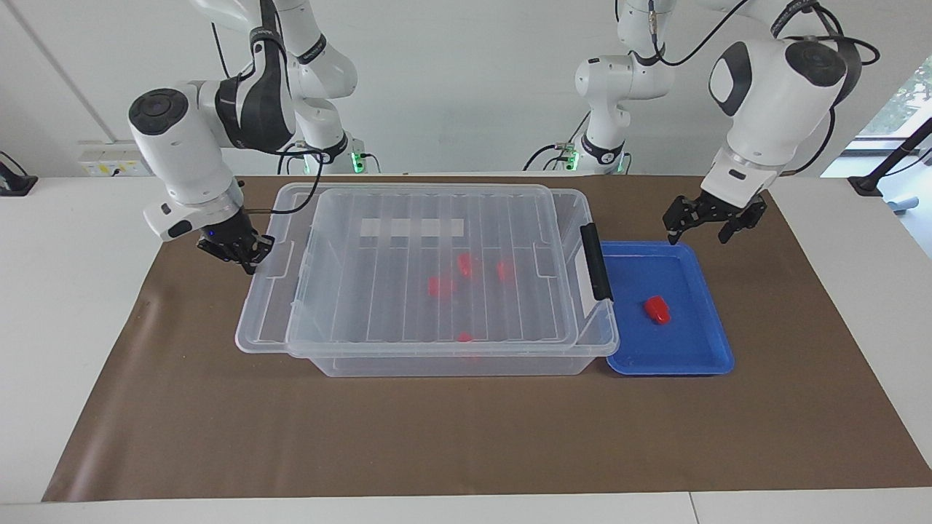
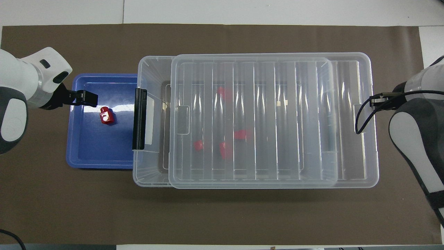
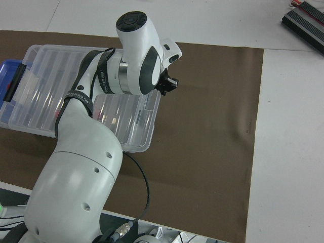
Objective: Place red block in blue tray from box
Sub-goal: 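Release the block and withdraw the left gripper while the right gripper slides the lid back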
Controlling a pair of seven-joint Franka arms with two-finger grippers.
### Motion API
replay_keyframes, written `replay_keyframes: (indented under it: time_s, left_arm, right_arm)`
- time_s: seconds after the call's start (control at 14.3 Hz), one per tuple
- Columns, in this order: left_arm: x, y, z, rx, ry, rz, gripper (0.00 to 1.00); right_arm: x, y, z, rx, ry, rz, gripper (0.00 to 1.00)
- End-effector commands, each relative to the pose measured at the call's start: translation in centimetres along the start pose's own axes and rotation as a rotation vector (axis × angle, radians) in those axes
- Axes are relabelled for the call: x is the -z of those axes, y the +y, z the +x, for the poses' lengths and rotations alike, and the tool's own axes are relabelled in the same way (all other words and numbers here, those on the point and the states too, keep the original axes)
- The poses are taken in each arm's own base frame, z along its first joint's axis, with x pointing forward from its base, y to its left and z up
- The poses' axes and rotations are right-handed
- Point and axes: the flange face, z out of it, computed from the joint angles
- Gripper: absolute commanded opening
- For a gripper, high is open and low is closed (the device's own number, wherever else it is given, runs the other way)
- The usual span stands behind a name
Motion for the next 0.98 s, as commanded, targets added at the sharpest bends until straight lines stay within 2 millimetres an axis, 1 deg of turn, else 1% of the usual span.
replay_keyframes:
  time_s: [0.0,0.14,0.28,0.42,0.49,0.56,0.91]
  left_arm:
    - [2.5,-2.1,0.1,0.029,-0.022,-0.017,1.00]
    - [3.5,-2.4,-0.2,0.033,-0.034,-0.016,1.00]
    - [3.7,-2.8,-0.4,0.038,-0.040,-0.016,1.00]
    - [3.8,-3.0,-0.9,0.012,-0.052,-0.016,1.00]
    - [4.2,-3.0,-1.3,0.003,-0.047,-0.016,1.00]
    - [3.9,-3.0,-1.4,0.002,-0.053,-0.015,1.00]
    - [3.5,-2.8,-2.3,0.007,-0.069,-0.015,1.00]
  right_arm:
    - [-0.2,-1.7,-0.4,-0.032,0.004,0.007,0.00]
    - [-0.1,-2.4,-0.5,-0.036,0.008,0.010,0.00]
    - [0.0,-3.0,-0.6,-0.053,0.008,0.011,0.00]
    - [0.0,-3.8,-0.7,-0.049,0.010,0.012,0.00]
    - [0.0,-4.1,-0.7,-0.053,0.010,0.012,0.00]
    - [0.0,-4.2,-0.7,-0.058,0.010,0.012,0.00]
    - [0.1,-4.3,-0.8,-0.058,0.012,0.013,0.00]
